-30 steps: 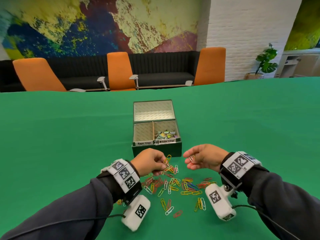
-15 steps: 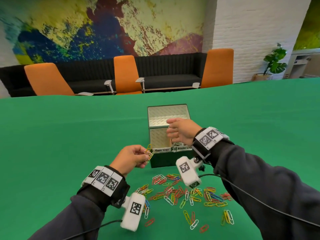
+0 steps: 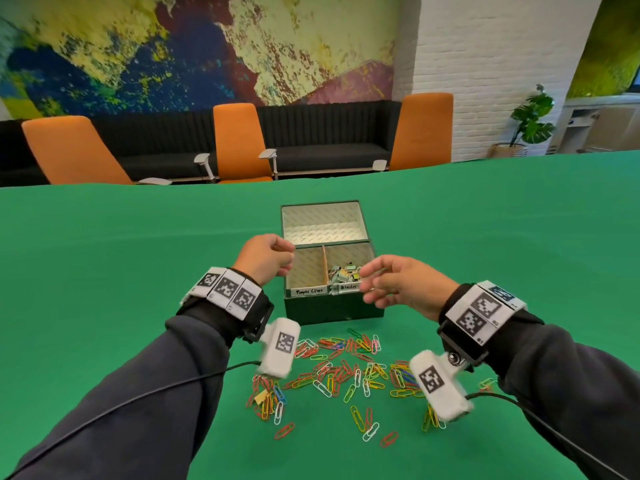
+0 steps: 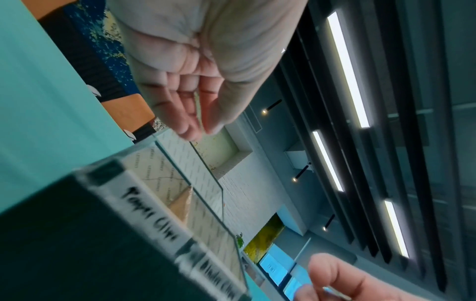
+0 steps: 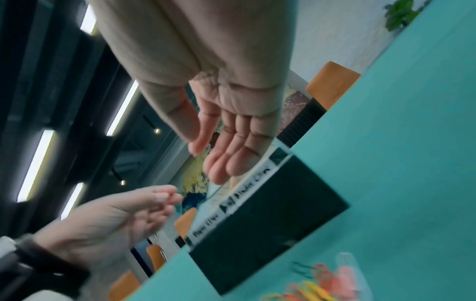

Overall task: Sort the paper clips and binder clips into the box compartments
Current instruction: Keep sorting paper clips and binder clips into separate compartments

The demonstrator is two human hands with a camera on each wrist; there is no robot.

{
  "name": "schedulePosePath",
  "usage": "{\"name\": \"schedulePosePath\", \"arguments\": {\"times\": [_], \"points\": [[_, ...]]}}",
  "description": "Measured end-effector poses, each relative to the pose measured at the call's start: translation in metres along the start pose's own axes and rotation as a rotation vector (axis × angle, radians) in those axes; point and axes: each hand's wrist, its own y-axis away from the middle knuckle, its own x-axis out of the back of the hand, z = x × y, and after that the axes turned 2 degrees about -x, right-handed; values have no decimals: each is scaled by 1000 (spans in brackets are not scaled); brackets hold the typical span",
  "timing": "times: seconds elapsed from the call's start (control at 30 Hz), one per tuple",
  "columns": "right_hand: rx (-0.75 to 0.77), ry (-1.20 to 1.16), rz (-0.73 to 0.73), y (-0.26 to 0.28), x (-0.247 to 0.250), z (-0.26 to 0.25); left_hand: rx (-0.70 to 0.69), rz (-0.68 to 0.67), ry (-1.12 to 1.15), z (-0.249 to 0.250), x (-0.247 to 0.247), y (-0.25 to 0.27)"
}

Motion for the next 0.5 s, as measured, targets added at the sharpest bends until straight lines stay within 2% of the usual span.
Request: {"name": "schedulePosePath", "arguments": {"times": [0.03, 0.1, 0.17, 0.2, 0.3, 0.37, 0.5], "points": [[-10, 116, -29, 3, 1, 4, -24, -1, -18, -2, 0, 7], [-85, 533, -133, 7, -1, 14, -58, -69, -89, -6, -1, 24], [-194, 945, -259, 9, -6, 22, -67, -249, -237, -11, -3, 39], [-234, 1054, -291, 10, -11, 25, -59, -353, -329, -14, -5, 45], [-244, 1121, -253, 4, -29, 30, -28, -566, -635, -26, -15, 59], [-223, 1134, -211, -4, -42, 32, -18, -597, -781, -33, -22, 62], [-178, 1199, -230, -12, -64, 33, -21, -622, -862, -41, -37, 63]]}}
